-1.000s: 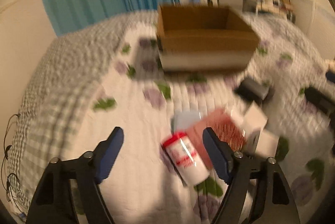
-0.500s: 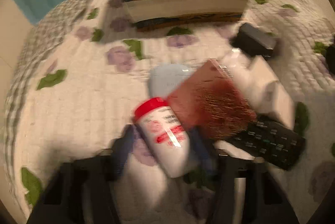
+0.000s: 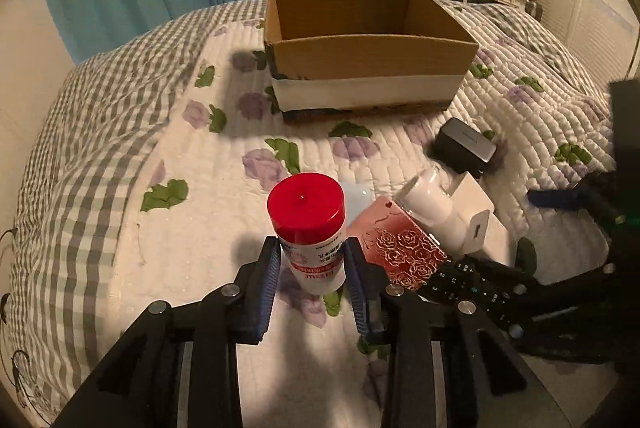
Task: Organize rigid objects
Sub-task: 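Grasp the red-capped white bottle with the left gripper while the right gripper grasps the white charger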
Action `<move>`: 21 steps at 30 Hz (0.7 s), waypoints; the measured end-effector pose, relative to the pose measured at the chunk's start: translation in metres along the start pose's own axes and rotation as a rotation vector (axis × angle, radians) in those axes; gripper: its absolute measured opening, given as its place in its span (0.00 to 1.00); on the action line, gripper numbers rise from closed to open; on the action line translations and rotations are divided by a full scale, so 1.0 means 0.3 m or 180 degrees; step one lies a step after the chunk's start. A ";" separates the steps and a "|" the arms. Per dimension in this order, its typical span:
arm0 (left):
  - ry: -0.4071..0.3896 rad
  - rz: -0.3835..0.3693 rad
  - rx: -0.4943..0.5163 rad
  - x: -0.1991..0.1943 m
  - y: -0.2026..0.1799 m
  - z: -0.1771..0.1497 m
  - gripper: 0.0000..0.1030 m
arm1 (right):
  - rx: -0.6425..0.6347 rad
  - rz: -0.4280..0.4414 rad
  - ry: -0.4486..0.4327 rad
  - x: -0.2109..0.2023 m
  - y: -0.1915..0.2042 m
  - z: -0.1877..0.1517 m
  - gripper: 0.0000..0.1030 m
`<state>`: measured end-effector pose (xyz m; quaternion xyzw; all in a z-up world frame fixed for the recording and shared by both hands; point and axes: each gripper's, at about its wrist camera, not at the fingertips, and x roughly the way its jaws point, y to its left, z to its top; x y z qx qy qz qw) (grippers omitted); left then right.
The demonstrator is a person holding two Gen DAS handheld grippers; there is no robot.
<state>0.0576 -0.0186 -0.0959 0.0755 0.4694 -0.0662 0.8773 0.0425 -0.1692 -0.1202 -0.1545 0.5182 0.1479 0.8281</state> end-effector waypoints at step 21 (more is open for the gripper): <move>0.0159 -0.0040 0.0040 0.074 -0.002 -0.011 0.23 | 0.0307 0.0304 -0.0061 0.014 -0.054 0.018 0.42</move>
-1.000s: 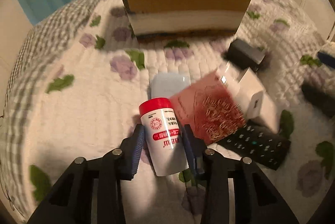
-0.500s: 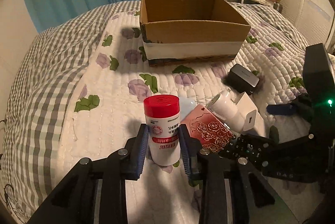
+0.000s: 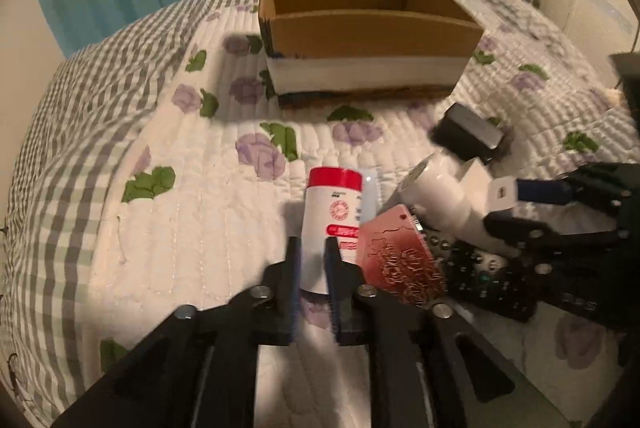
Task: Organize rigid objects
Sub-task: 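Grasp the red-capped white bottle with the left gripper while the right gripper grasps the white charger, then lower the bottle into the cardboard box and open the left gripper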
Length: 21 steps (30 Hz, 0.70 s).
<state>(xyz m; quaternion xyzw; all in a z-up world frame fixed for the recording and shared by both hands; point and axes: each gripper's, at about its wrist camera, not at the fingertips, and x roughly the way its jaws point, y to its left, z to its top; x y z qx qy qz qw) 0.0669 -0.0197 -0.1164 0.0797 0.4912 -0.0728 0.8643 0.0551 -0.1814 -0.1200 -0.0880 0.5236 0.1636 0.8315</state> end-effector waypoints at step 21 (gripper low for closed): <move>-0.0192 0.0012 -0.0126 -0.022 -0.023 0.096 0.35 | 0.0197 0.0129 -0.0404 -0.099 -0.035 0.003 0.41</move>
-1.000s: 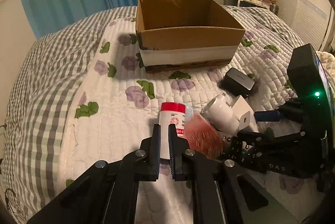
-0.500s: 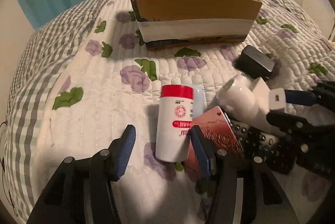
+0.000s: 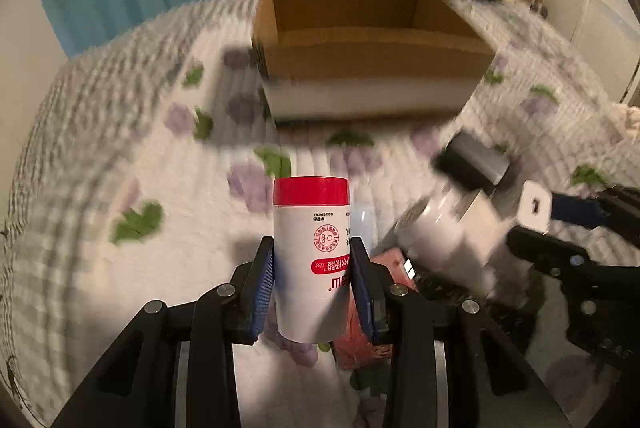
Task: Organize rigid objects
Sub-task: 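Lower the bottle into the cardboard box and open the left gripper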
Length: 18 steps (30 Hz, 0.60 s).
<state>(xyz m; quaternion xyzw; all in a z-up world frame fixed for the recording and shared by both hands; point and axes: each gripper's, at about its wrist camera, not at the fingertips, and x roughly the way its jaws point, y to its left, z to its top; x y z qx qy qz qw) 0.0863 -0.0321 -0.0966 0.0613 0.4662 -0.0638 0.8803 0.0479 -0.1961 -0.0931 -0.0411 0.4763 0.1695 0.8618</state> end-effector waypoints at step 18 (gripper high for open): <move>-0.0695 -0.0134 0.0152 -0.067 0.038 0.548 0.35 | -0.0225 -0.0177 -0.0829 -0.228 -0.066 0.487 0.41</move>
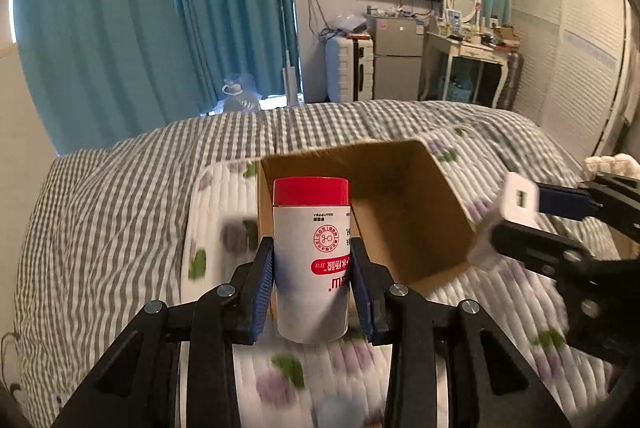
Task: Organize rigid objects
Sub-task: 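Lower the bottle into the cardboard box and open the left gripper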
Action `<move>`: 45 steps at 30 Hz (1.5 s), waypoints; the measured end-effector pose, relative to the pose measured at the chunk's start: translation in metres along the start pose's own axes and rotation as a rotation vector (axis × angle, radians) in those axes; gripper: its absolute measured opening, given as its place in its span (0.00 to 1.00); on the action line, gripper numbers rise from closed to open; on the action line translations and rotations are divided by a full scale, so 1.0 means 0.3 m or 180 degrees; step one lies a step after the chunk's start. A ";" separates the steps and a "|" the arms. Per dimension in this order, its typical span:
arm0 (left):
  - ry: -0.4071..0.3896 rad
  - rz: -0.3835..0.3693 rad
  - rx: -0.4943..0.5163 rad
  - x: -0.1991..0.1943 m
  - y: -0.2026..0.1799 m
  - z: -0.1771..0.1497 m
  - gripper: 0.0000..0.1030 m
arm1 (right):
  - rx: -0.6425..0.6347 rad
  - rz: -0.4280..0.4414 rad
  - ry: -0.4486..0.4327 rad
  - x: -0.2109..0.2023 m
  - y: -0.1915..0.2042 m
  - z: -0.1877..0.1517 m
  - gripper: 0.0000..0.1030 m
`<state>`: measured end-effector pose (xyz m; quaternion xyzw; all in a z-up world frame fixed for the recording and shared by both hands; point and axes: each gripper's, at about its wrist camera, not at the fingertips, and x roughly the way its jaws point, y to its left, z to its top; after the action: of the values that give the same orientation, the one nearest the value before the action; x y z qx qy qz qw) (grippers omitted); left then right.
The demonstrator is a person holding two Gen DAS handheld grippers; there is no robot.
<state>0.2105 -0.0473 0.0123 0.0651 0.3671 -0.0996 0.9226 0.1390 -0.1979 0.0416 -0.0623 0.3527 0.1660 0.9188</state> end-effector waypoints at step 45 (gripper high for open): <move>-0.0502 0.0363 -0.0416 -0.089 0.144 -0.014 1.00 | 0.0173 -0.0372 0.0099 0.209 -0.090 0.123 0.84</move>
<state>0.1988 -0.0009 0.0297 0.0176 0.2948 -0.0276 0.9550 0.2154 -0.1983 0.0271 -0.0604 0.3671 0.1014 0.9227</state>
